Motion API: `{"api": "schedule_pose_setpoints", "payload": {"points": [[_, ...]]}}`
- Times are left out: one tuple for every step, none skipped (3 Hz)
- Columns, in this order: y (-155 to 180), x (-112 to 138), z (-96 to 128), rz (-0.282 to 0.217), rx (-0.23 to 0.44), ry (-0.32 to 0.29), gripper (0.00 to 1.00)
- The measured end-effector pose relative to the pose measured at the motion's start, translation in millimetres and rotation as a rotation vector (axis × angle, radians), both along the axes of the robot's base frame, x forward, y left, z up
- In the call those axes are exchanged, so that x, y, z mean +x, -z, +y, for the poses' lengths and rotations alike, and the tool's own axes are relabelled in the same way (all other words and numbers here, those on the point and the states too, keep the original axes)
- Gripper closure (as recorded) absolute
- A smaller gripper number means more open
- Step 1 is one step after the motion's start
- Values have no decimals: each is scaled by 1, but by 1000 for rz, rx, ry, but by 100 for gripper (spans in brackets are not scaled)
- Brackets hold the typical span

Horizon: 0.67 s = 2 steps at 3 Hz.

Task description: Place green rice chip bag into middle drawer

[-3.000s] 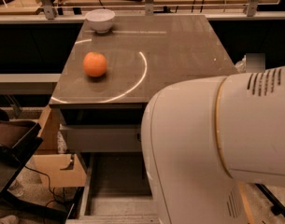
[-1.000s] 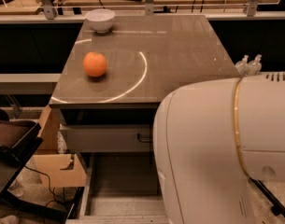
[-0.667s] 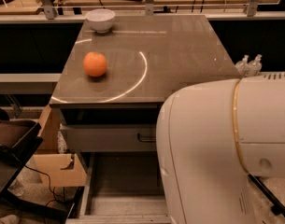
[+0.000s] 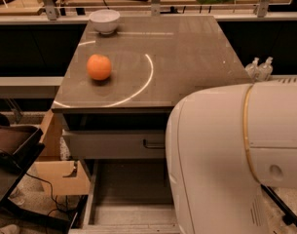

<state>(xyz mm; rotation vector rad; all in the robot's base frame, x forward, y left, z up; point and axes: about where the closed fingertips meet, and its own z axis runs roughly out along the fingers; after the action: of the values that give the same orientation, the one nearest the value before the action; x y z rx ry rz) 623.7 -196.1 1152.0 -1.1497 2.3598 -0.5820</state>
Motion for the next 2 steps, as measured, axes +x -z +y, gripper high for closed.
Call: {"api": "schedule_pose_setpoints", "payload": {"points": [[-5, -12, -5, 5, 14, -13, 100], [-8, -31, -17, 4, 100, 9, 100]]}}
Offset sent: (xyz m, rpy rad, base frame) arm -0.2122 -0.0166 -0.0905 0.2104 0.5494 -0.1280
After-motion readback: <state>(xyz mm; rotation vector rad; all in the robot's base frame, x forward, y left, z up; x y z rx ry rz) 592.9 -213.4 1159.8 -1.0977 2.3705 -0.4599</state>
